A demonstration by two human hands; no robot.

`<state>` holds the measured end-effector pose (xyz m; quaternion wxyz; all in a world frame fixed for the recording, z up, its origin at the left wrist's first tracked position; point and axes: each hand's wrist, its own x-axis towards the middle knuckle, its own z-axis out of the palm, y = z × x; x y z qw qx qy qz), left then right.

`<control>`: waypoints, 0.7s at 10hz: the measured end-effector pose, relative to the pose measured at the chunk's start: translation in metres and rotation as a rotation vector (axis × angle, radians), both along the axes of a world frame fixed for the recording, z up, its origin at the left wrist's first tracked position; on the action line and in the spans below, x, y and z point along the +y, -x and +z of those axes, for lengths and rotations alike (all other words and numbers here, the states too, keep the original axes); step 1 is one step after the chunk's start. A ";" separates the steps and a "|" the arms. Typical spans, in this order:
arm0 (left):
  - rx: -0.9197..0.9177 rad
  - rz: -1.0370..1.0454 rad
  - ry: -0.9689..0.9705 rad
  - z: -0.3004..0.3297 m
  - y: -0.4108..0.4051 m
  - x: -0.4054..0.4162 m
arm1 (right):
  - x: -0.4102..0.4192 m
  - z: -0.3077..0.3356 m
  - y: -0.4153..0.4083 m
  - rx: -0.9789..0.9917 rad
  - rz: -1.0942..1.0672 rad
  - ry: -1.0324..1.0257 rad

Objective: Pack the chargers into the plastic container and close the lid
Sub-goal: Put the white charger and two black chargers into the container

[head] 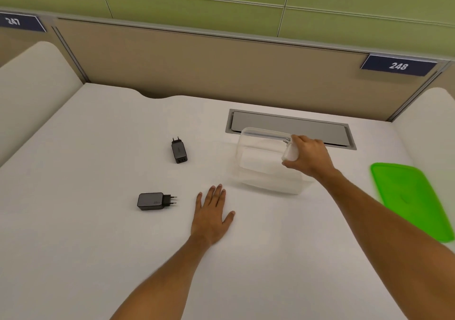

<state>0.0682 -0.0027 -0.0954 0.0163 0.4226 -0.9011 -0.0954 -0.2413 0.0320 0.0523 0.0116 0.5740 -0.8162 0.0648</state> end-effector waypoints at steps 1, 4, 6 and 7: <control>-0.001 0.001 -0.003 0.000 0.000 0.000 | -0.010 -0.013 0.005 -0.017 0.002 -0.119; -0.008 0.008 -0.017 0.003 0.000 0.000 | -0.028 -0.032 0.008 -0.075 0.067 -0.346; 0.011 0.029 -0.022 0.002 -0.001 -0.002 | -0.038 -0.037 0.002 -0.043 0.116 -0.392; 0.009 0.016 -0.023 0.003 0.001 0.000 | -0.030 -0.041 0.005 -0.031 0.117 -0.437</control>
